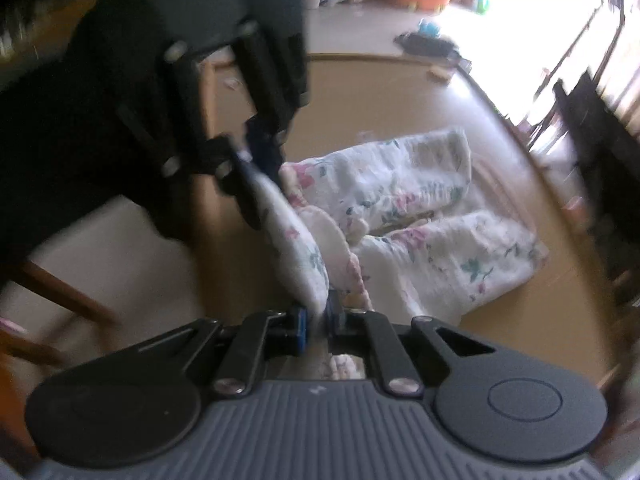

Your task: Fold clothes

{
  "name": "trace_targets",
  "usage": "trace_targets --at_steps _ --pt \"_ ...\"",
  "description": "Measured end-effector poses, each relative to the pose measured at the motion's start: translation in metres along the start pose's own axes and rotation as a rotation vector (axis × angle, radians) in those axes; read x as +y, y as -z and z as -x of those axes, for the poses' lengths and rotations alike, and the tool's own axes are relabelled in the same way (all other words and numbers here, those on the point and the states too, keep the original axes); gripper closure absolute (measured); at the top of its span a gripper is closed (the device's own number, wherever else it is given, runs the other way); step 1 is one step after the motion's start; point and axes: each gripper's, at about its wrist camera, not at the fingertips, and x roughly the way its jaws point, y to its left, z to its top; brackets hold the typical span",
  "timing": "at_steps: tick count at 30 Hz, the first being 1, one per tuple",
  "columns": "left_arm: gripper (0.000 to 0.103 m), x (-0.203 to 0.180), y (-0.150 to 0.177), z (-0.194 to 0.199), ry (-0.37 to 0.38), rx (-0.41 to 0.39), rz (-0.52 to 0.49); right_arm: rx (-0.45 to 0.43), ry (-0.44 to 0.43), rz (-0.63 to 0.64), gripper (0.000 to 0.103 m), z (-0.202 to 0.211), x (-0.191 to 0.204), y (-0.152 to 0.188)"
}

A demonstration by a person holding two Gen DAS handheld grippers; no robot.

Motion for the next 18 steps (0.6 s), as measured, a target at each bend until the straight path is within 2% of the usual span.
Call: trace_targets --at_steps 2,4,6,7,12,15,18 --pt "0.091 -0.004 -0.001 0.002 0.04 0.013 -0.012 0.025 -0.108 -0.095 0.094 0.003 -0.013 -0.001" --pt "0.088 -0.005 -0.003 0.002 0.062 0.024 -0.018 0.056 -0.172 -0.145 0.094 0.002 -0.025 -0.003" --pt "0.086 -0.005 -0.003 0.003 0.042 0.01 -0.026 0.09 -0.21 -0.183 0.093 -0.003 -0.035 -0.008" --pt "0.083 -0.004 -0.003 0.003 0.031 0.006 -0.025 0.105 -0.225 -0.203 0.093 -0.007 -0.041 -0.011" --pt "0.083 -0.009 0.004 0.014 -0.065 -0.061 -0.065 0.168 -0.311 -0.334 0.094 -0.031 -0.074 -0.019" --pt "0.081 -0.016 0.008 0.019 -0.153 -0.09 -0.083 0.19 -0.367 -0.42 0.094 -0.041 -0.094 -0.021" --pt "0.07 -0.024 0.016 0.023 -0.192 -0.115 -0.092 0.206 -0.419 -0.51 0.094 -0.049 -0.115 -0.022"
